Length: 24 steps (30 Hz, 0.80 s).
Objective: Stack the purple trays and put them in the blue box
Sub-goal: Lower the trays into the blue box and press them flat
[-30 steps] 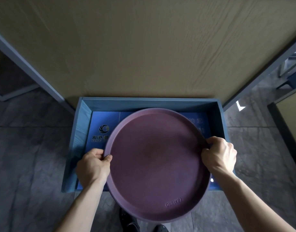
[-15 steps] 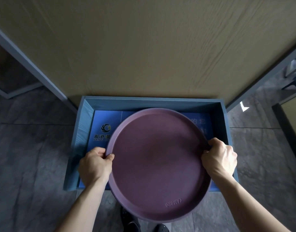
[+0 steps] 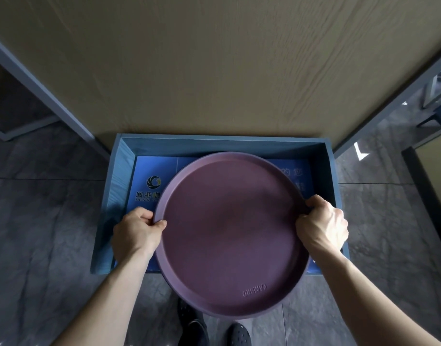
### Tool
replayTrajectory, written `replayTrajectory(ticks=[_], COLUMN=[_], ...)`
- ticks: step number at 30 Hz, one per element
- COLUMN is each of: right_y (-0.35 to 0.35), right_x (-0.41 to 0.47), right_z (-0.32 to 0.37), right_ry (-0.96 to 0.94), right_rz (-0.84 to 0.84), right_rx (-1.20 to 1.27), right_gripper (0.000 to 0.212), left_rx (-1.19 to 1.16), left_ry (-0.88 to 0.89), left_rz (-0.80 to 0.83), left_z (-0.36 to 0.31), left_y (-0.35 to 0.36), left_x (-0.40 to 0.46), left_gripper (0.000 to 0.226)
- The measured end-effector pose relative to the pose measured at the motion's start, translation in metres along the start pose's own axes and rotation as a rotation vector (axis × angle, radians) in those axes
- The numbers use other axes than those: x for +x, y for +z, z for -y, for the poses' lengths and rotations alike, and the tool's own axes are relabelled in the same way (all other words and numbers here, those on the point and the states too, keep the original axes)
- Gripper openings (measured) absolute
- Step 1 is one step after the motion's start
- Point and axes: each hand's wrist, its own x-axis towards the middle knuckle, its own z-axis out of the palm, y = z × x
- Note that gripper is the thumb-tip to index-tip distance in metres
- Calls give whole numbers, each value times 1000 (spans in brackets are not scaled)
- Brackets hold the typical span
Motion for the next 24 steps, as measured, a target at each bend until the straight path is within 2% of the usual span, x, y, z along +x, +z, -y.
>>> replayTrajectory(ticks=[3, 6, 10, 15, 19, 24], right_y=[3, 9, 28, 47, 52, 55], right_x=[-8, -17, -41, -60, -56, -56], right_z=[-6, -17, -30, -33, -37, -38], right_ry=[-13, -56, -107, -60, -99, -96], right_rz=[-28, -46, -77, -110, -109, -111], right_rx=[38, 136, 205, 168, 86, 59], right_gripper=[29, 38, 53, 54, 56, 59], left_rx=[15, 10, -117, -113, -64, -35], left_ry=[10, 27, 54, 156, 202, 229], left_rz=[13, 40, 94, -28, -108, -118], left_z=[2, 6, 16, 16, 18, 23], left_y=[2, 3, 11, 34, 46, 50], left_x=[0, -3, -25, -51, -56, -55], left_gripper=[22, 30, 71, 101, 110, 115])
